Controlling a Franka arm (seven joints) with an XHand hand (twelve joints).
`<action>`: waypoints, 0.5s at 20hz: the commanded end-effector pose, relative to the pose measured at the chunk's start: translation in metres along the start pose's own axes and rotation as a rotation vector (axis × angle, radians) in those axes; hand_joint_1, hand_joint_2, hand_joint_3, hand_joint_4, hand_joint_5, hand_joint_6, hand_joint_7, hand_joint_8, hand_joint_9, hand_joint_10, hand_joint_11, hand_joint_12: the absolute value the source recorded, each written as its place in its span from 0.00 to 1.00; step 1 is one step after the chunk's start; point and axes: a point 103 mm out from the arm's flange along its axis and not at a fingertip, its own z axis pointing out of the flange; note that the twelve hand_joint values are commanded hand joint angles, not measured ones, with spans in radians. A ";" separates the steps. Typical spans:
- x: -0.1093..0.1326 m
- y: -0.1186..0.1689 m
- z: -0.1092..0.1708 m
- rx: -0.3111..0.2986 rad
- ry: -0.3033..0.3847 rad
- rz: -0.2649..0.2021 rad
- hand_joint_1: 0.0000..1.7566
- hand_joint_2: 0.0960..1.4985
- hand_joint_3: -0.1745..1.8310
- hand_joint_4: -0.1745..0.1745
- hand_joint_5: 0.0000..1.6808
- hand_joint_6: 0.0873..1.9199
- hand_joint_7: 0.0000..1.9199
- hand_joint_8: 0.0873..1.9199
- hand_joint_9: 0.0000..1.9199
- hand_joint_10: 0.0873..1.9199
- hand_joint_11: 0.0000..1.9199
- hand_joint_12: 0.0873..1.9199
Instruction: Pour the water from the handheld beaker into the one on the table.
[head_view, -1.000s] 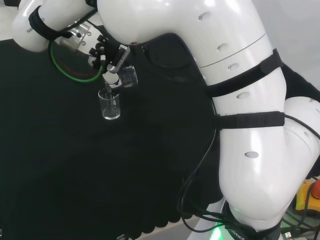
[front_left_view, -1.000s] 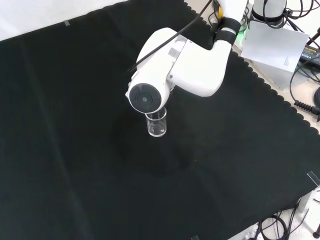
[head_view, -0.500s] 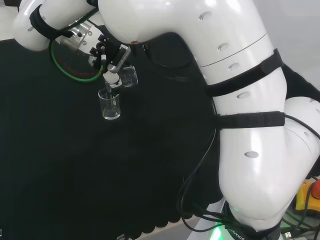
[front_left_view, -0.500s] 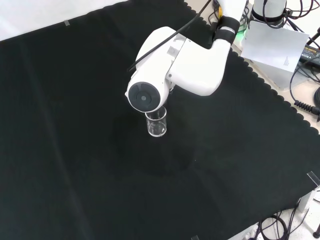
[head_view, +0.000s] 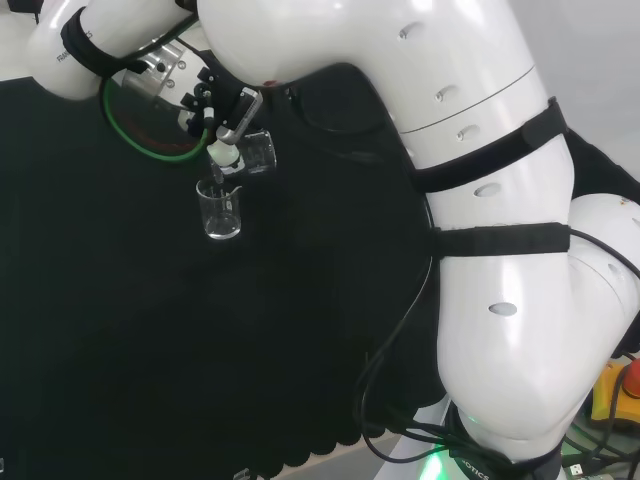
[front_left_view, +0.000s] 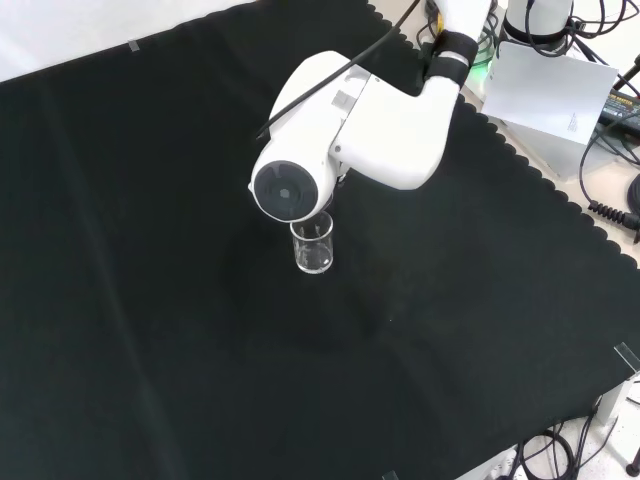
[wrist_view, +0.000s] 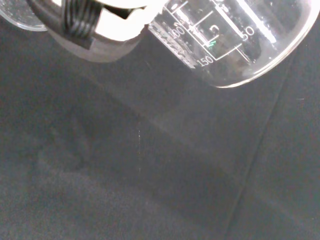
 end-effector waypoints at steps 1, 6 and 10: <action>-0.006 0.000 0.005 -0.001 0.010 -0.004 0.73 0.73 0.00 0.13 0.58 0.51 0.68 0.30 0.69 0.51 0.56 0.38; -0.005 -0.001 0.004 -0.003 0.013 0.000 0.73 0.73 0.00 0.13 0.58 0.51 0.68 0.30 0.69 0.51 0.56 0.38; -0.008 -0.003 0.006 -0.031 0.042 -0.005 0.73 0.73 0.00 0.13 0.58 0.51 0.68 0.30 0.69 0.51 0.56 0.38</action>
